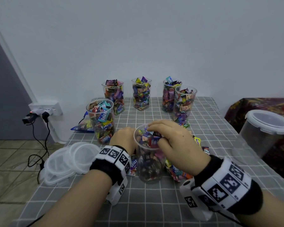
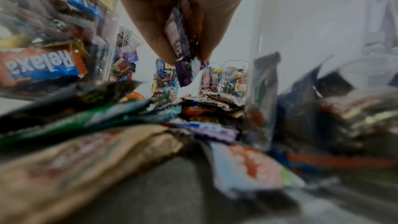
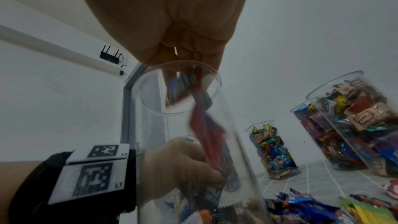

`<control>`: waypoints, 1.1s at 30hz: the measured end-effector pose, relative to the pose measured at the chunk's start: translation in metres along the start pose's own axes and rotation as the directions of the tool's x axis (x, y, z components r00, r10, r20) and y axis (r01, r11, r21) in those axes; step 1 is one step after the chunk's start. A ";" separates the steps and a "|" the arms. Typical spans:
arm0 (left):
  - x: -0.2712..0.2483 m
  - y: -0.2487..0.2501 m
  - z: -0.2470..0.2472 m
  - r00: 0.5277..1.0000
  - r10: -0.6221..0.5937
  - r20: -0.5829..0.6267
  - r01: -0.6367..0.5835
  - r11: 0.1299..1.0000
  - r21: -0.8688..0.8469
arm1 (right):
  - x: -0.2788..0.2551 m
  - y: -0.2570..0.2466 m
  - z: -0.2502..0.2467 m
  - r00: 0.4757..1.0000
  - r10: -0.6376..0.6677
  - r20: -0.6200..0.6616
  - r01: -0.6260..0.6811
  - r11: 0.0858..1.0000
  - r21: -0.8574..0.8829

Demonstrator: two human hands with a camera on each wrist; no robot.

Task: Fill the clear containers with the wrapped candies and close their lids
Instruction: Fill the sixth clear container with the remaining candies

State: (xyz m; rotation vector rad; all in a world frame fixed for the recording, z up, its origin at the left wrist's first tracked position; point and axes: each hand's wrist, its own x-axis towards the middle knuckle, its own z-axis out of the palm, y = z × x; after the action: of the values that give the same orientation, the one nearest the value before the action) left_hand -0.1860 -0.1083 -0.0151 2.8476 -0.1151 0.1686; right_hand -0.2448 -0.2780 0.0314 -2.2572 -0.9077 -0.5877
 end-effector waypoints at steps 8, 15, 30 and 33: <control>0.001 -0.001 0.002 1.000 -0.009 -0.011 0.009 1.000 -0.017 | -0.008 0.001 -0.004 0.949 0.309 0.061 -0.314 0.909 0.275; 0.002 -0.002 0.002 1.000 -0.025 -0.012 0.025 0.999 -0.029 | -0.017 0.014 0.002 0.843 0.405 0.353 -0.534 0.701 0.472; -0.022 -0.003 -0.028 0.944 -0.040 -0.327 -0.057 0.958 -0.281 | -0.024 0.015 0.014 0.857 0.462 0.230 -0.511 0.700 0.498; -0.027 0.003 -0.047 0.908 -0.072 -0.412 -0.116 0.903 -0.414 | -0.025 0.013 0.018 0.859 0.472 0.197 -0.501 0.699 0.510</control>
State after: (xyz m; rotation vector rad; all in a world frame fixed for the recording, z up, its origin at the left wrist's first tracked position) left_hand -0.2177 -0.0959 0.0267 2.3067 -0.0820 0.6692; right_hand -0.2488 -0.2845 -0.0013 -1.8596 -0.3799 -0.0062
